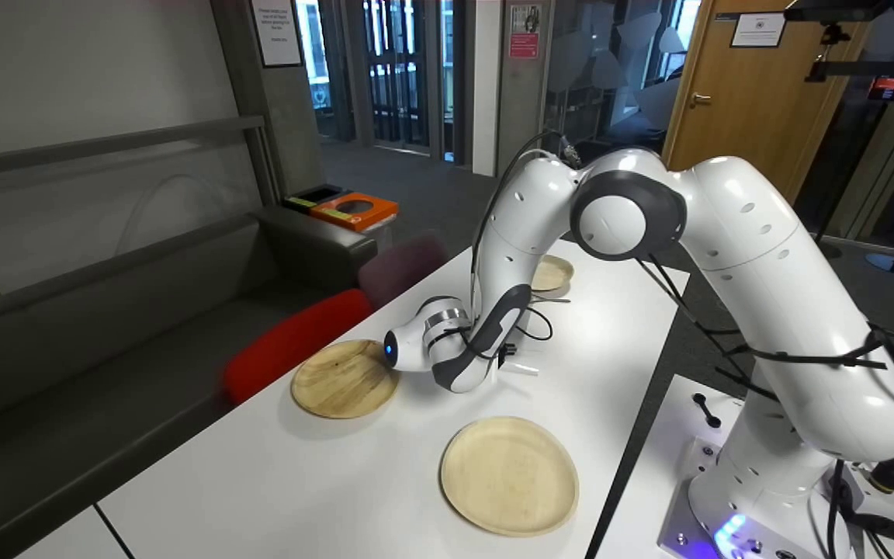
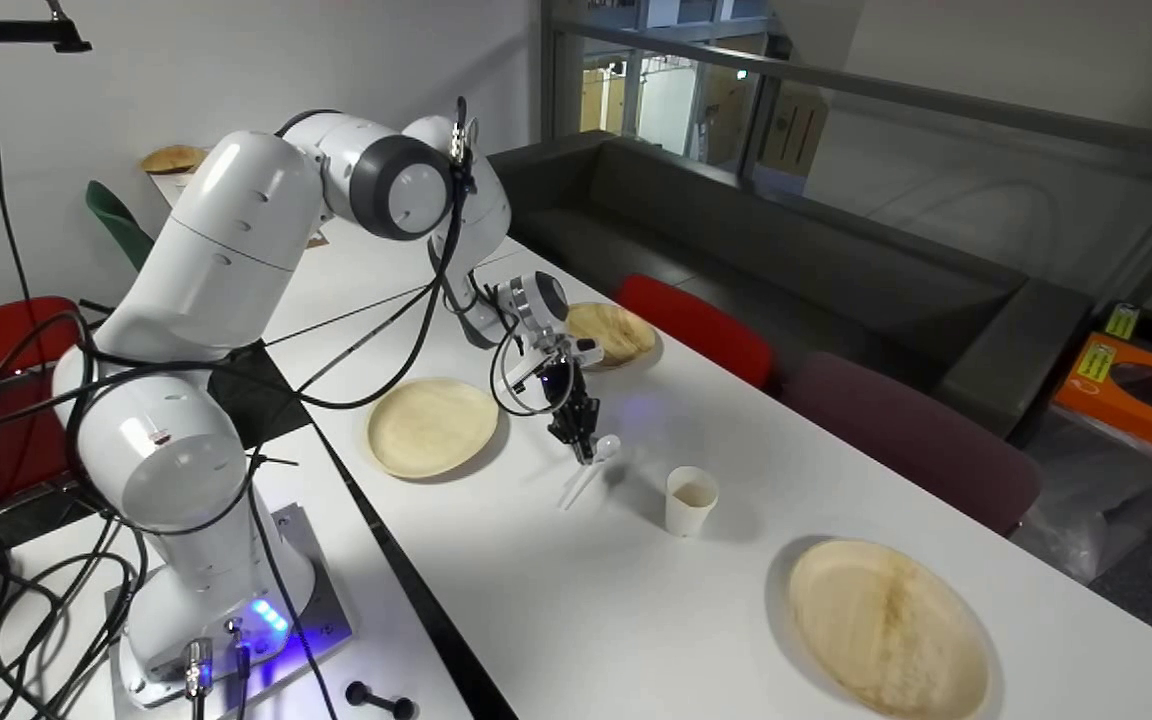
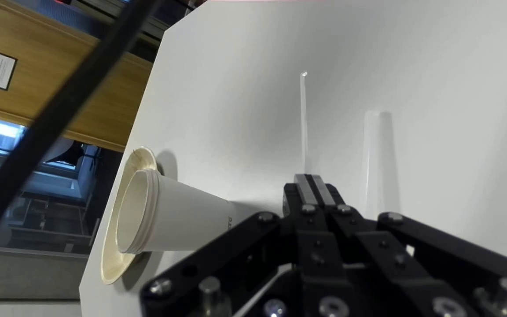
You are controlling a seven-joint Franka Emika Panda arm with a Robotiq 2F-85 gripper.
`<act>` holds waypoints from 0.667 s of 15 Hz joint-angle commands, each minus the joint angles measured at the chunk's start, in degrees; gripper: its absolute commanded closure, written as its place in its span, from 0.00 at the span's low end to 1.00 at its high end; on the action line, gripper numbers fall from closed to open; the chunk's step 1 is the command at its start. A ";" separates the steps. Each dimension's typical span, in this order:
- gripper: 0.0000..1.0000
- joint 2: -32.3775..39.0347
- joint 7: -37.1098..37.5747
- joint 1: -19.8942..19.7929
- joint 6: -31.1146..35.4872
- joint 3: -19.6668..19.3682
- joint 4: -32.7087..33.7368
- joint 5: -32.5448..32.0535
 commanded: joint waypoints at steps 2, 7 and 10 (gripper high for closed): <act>1.00 0.30 -3.02 0.90 -2.19 -0.54 0.91 -1.03; 1.00 0.61 -4.27 0.70 -2.04 -0.44 0.92 -0.50; 1.00 1.14 -4.82 0.68 -2.16 -0.41 1.23 -0.19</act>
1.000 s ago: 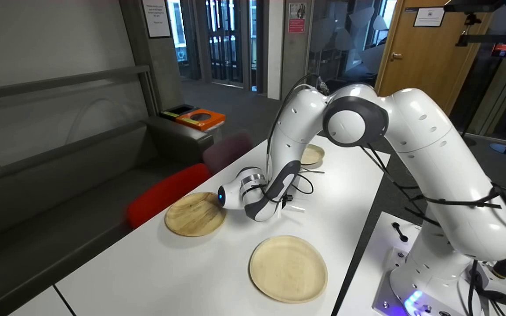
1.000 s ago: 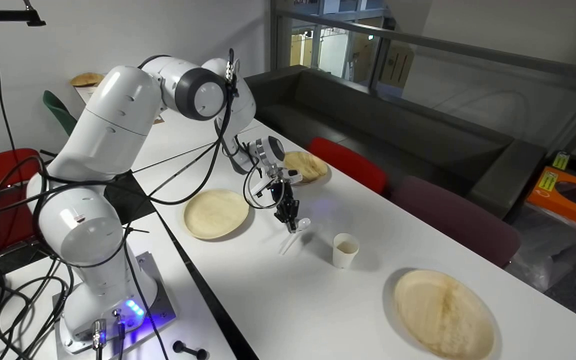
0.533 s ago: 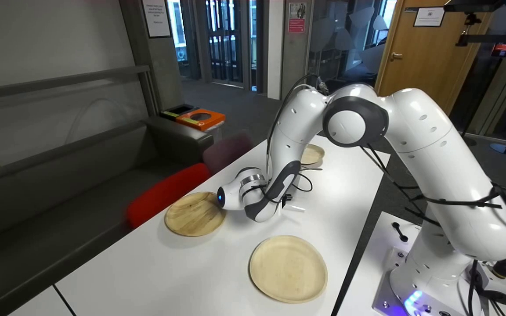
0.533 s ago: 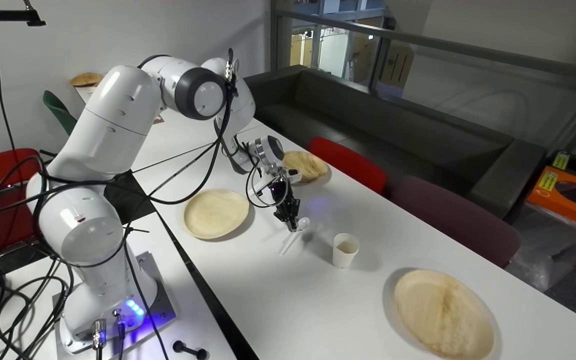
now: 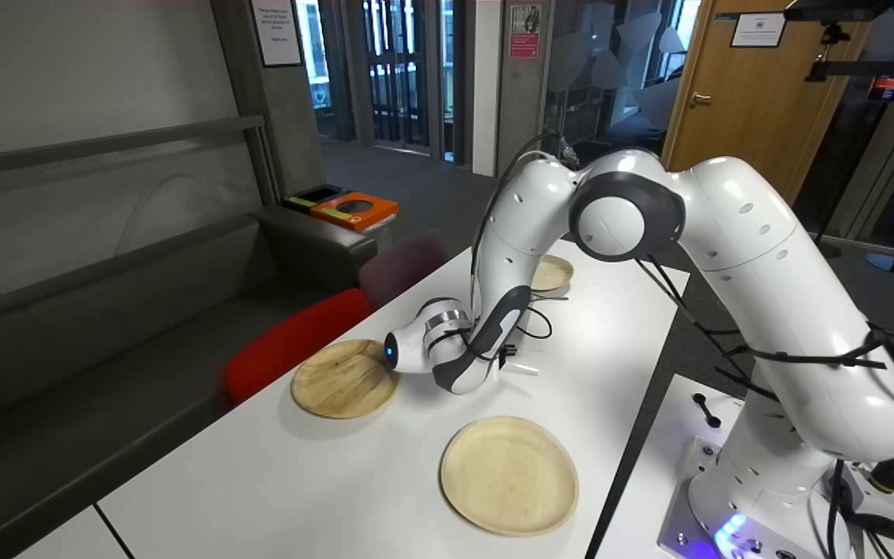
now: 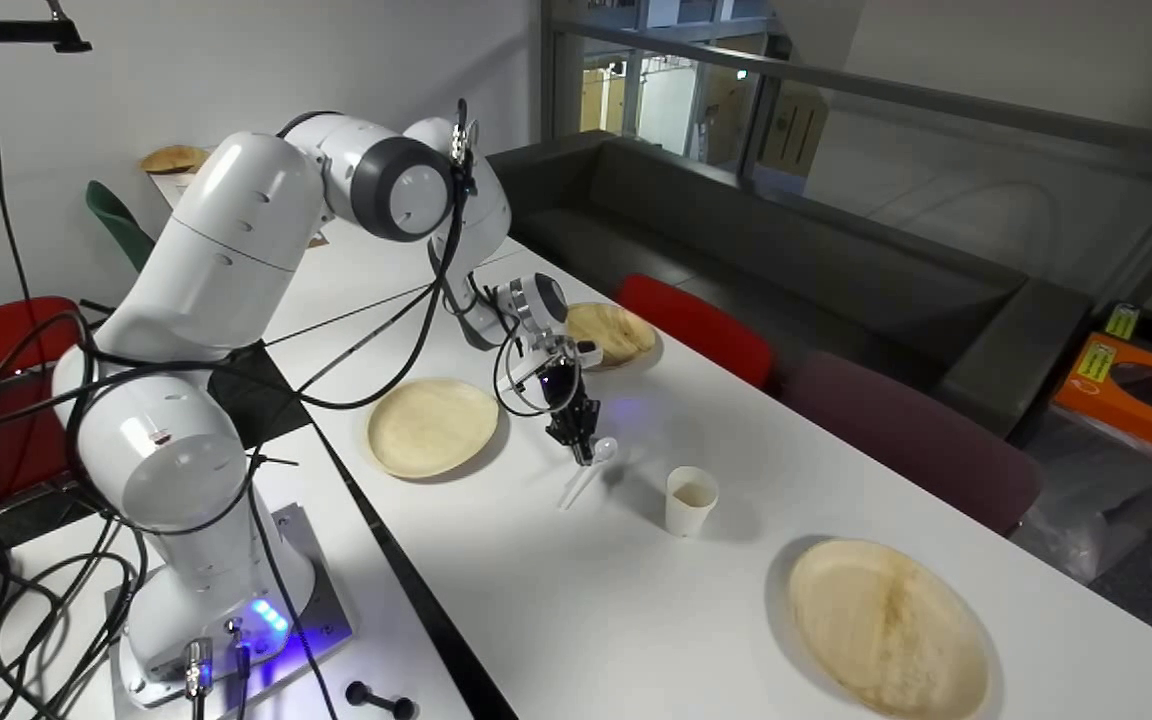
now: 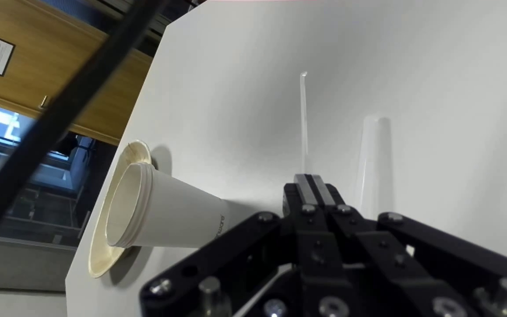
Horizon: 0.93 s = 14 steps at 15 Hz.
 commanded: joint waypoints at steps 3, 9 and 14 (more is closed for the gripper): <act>1.00 1.32 -1.98 0.64 -2.27 -0.37 1.46 0.09; 1.00 1.53 -1.88 0.85 -2.37 -0.29 1.58 0.15; 1.00 1.43 -1.74 0.99 -2.36 -0.24 1.83 0.35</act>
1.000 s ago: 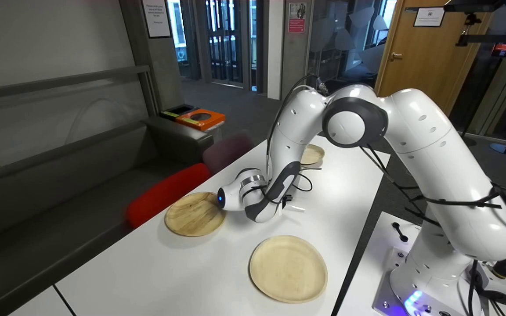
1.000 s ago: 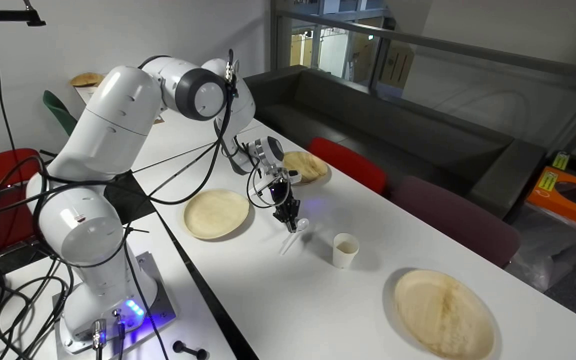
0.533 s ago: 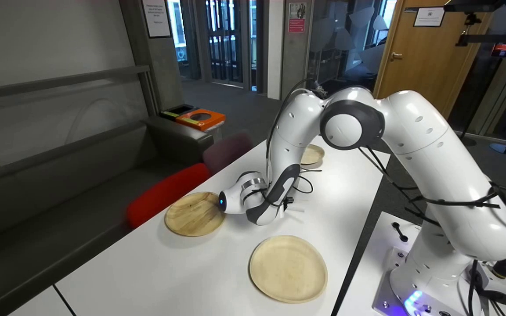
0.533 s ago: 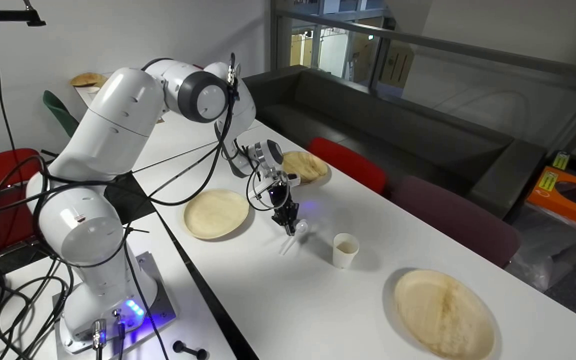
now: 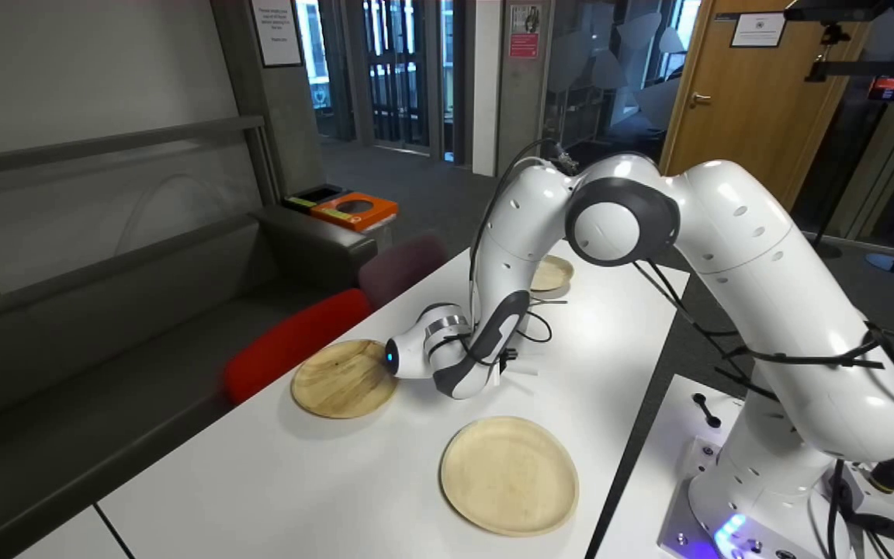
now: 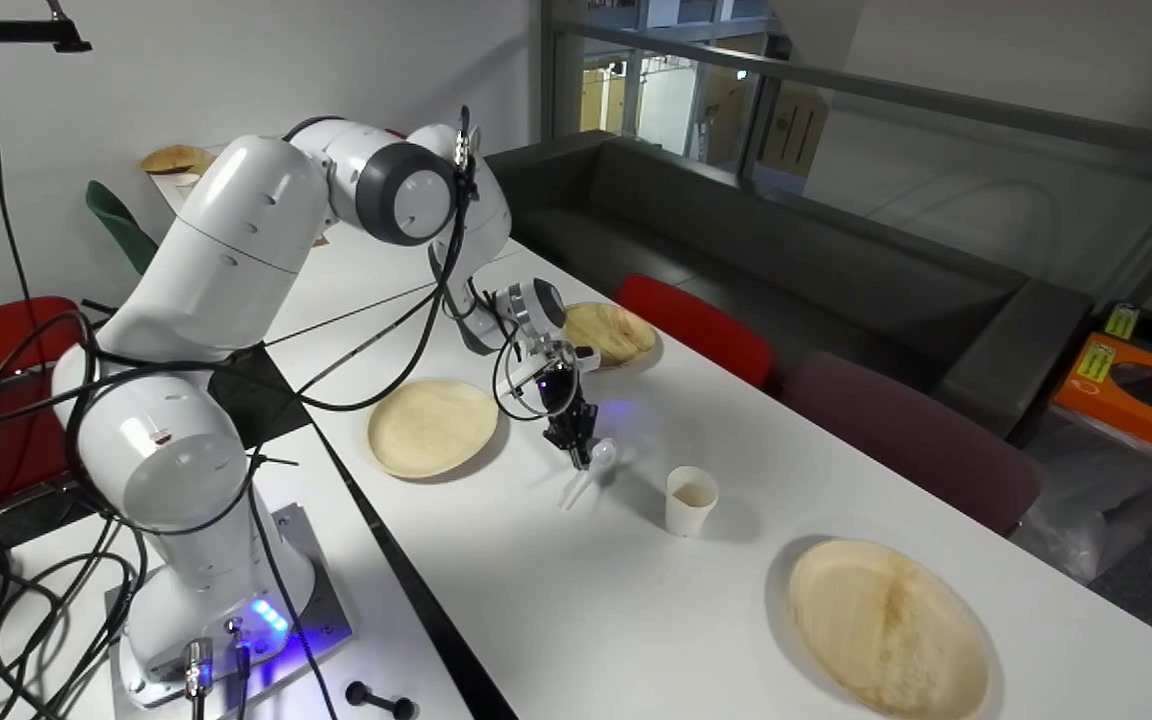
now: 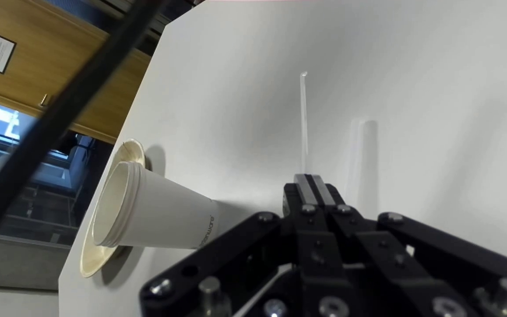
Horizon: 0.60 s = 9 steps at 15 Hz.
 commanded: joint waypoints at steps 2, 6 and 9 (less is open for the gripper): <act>0.72 0.23 -1.59 0.85 -2.45 -0.25 1.71 0.50; 0.42 0.20 -1.49 0.86 -2.28 -0.29 1.81 0.64; 0.19 0.18 -1.47 0.81 -2.21 -0.31 1.75 0.63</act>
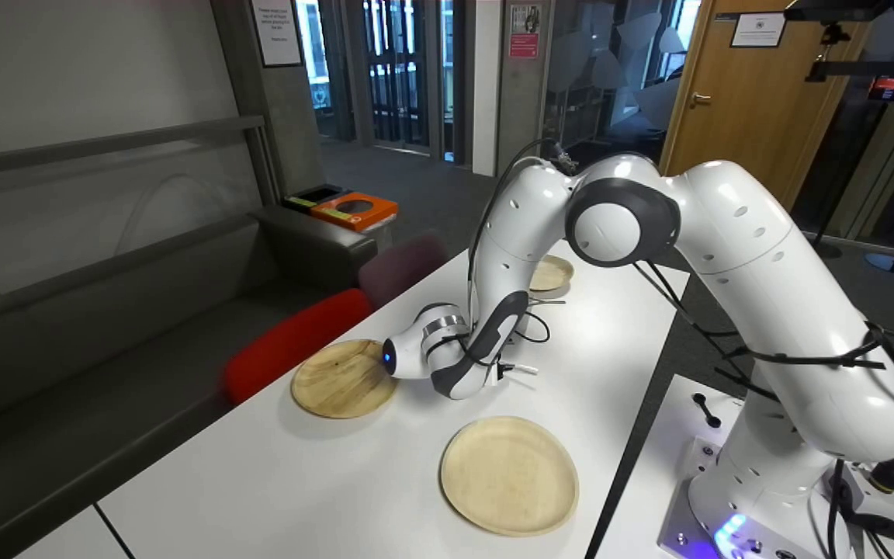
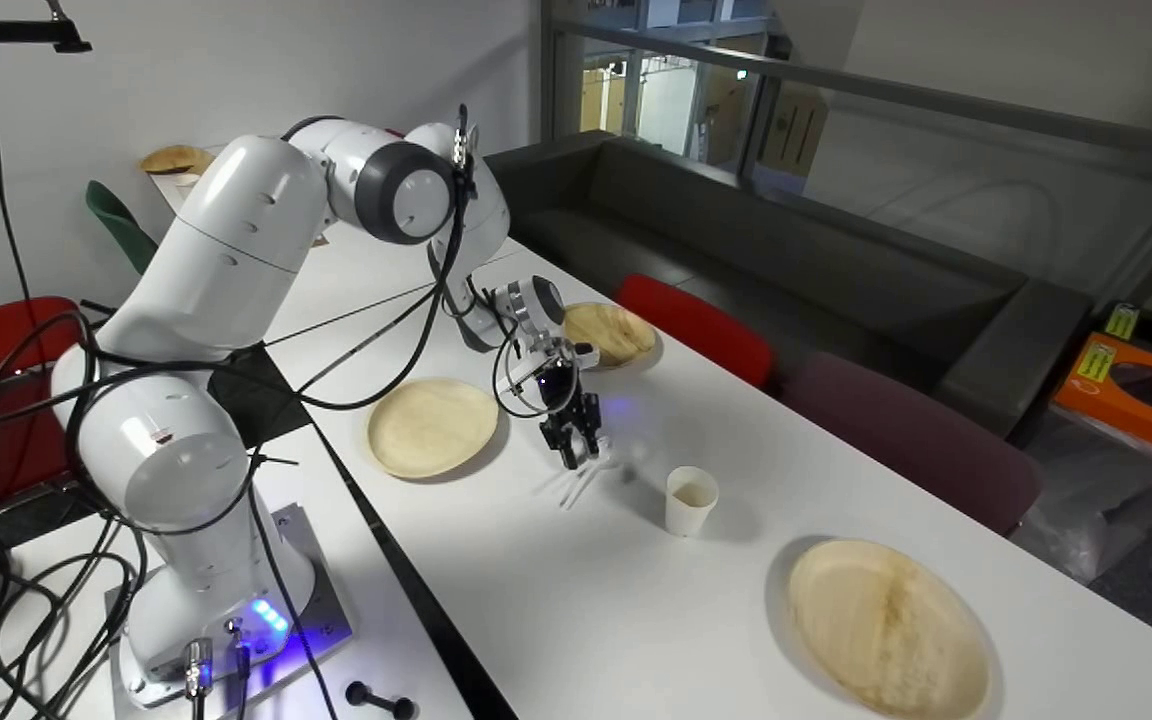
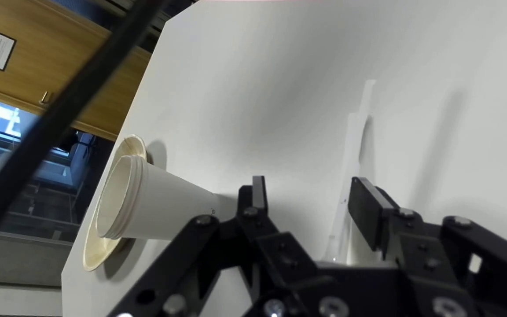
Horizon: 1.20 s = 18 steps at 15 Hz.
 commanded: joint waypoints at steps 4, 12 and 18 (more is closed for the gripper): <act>0.00 0.13 -1.52 0.26 -2.15 -0.34 1.24 0.60; 0.00 -1.50 -3.81 -3.67 5.46 1.56 1.69 7.06; 0.00 -4.30 -14.31 -7.30 15.29 1.02 2.51 18.62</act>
